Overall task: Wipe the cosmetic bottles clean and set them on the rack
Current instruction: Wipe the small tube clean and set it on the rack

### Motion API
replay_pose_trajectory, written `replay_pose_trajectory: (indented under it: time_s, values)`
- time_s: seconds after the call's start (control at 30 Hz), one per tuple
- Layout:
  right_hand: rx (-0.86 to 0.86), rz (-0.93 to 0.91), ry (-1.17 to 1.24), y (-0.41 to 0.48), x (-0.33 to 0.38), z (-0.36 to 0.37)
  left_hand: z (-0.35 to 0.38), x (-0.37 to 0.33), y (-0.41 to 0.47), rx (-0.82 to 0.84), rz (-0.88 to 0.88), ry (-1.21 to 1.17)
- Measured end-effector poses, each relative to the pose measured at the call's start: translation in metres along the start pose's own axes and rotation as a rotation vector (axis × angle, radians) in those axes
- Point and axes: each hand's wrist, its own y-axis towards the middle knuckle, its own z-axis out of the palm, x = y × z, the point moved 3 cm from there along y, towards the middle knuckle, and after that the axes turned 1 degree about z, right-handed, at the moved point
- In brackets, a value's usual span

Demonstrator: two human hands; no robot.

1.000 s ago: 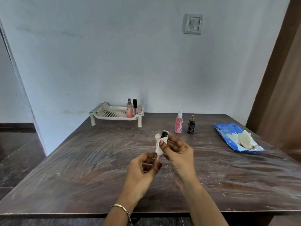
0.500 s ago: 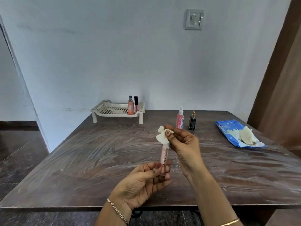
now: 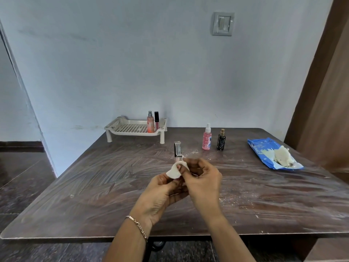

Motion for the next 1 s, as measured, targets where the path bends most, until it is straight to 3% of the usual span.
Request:
replay_pose_trajectory:
  time_s: [0.1,0.27,0.47,0.67,0.87,1.0]
  values:
    - [0.045,-0.005,-0.068,0.001,-0.003,0.000,0.003,0.000,0.001,0.044,-0.020,-0.032]
    - [0.102,-0.079,-0.280,-0.006,-0.005,0.004,0.003,-0.009,0.011,0.069,-0.039,-0.313]
    - [0.081,-0.340,-0.511,-0.017,0.003,0.002,-0.001,-0.009,0.025,-0.058,-0.046,-0.387]
    - [0.062,-0.543,-0.644,-0.017,0.000,0.008,0.001,-0.010,0.034,-0.107,-0.163,-0.548]
    - [-0.123,-0.344,-0.397,-0.005,0.001,-0.002,0.012,-0.010,0.038,-0.123,-0.156,-0.686]
    - [-0.158,-0.269,-0.415,0.001,0.001,-0.004,0.016,-0.004,0.041,-0.145,-0.131,-0.726]
